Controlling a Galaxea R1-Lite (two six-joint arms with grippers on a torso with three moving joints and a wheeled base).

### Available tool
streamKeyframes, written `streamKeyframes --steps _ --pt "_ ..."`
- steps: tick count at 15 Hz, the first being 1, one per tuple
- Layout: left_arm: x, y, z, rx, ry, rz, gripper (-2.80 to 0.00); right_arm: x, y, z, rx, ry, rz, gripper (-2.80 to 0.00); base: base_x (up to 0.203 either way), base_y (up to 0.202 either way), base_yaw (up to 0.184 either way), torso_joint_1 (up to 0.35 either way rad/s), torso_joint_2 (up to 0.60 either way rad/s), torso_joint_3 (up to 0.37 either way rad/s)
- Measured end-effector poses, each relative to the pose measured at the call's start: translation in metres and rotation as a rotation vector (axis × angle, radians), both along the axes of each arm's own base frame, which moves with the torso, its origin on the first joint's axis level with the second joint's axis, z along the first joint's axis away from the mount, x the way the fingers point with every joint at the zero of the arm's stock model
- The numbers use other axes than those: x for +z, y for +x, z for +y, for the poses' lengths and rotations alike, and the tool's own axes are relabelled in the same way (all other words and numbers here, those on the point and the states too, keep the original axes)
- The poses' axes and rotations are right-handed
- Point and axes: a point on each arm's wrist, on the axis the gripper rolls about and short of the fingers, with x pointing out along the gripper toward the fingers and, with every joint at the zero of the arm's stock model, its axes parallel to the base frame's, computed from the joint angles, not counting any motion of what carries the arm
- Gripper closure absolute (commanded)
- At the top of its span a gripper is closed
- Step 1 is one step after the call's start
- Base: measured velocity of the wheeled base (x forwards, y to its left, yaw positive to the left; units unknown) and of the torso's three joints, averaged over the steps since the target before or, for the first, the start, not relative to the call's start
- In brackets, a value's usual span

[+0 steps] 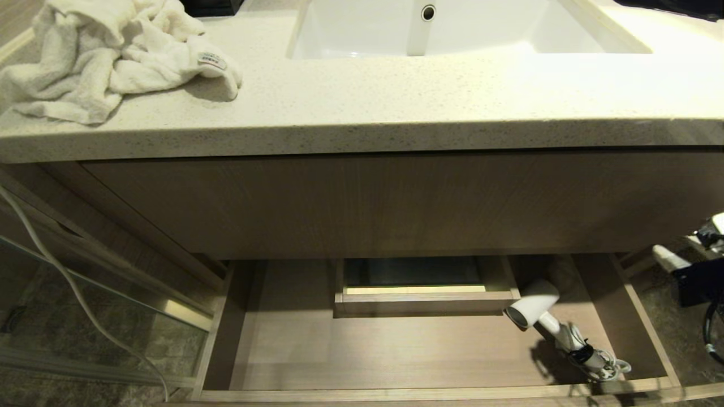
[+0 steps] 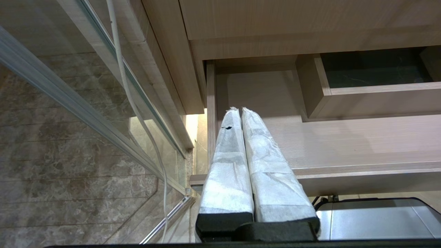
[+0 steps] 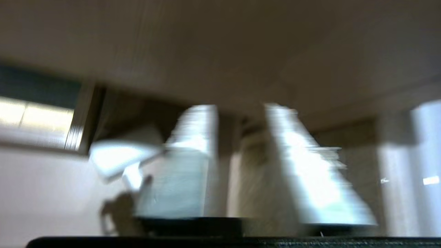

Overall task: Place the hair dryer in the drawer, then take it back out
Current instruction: Close the drawer

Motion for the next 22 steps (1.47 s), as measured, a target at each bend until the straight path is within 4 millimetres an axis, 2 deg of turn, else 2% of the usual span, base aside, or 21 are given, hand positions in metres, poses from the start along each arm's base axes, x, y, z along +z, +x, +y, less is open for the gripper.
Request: streamKeyframes --steps 2,4,5,6,8,10,11,14,16,18,22 --pt "0.0 0.0 0.0 0.0 0.0 -0.001 0.0 0.049 0.001 0.0 0.009 0.012 -0.022 0.0 0.0 0.0 0.0 0.0 0.0 0.0" --pt "0.0 0.0 0.0 0.0 0.0 0.0 0.0 0.1 -0.008 0.005 0.04 0.092 0.069 0.0 0.0 0.0 0.0 0.0 0.0 0.0" --pt "0.0 0.0 0.0 0.0 0.0 -0.001 0.0 0.112 -0.019 0.008 0.048 0.151 0.164 0.0 0.0 0.0 0.0 0.0 0.0 0.0" --pt "0.0 0.0 0.0 0.0 -0.001 -0.001 0.0 0.115 -0.035 0.014 0.053 0.227 0.296 0.0 0.0 0.0 0.0 0.0 0.0 0.0" --pt "0.0 0.0 0.0 0.0 0.0 0.0 0.0 0.098 -0.07 0.025 0.035 0.373 0.611 0.0 0.0 0.0 0.0 0.0 0.0 0.0" --pt "0.0 0.0 0.0 0.0 0.0 0.0 0.0 0.06 -0.105 0.035 -0.005 0.504 0.93 0.0 0.0 0.0 0.0 0.0 0.0 0.0" --pt "0.0 0.0 0.0 0.0 0.0 0.0 0.0 0.045 -0.118 0.039 -0.022 0.547 1.022 0.0 0.0 0.0 0.0 0.0 0.0 0.0" --pt "0.0 0.0 0.0 0.0 0.0 -0.001 0.0 0.016 -0.145 0.049 -0.019 0.587 1.14 0.0 0.0 0.0 0.0 0.0 0.0 0.0" --pt "0.0 0.0 0.0 0.0 0.0 0.0 0.0 0.001 -0.15 0.051 -0.01 0.604 1.207 0.0 0.0 0.0 0.0 0.0 0.0 0.0" --pt "0.0 0.0 0.0 0.0 0.0 0.0 0.0 -0.012 -0.143 0.05 -0.016 0.626 1.253 0.0 0.0 0.0 0.0 0.0 0.0 0.0" --pt "0.0 0.0 0.0 0.0 0.0 -0.001 0.0 -0.056 -0.107 0.041 -0.078 0.668 1.308 0.0 0.0 0.0 0.0 0.0 0.0 0.0"
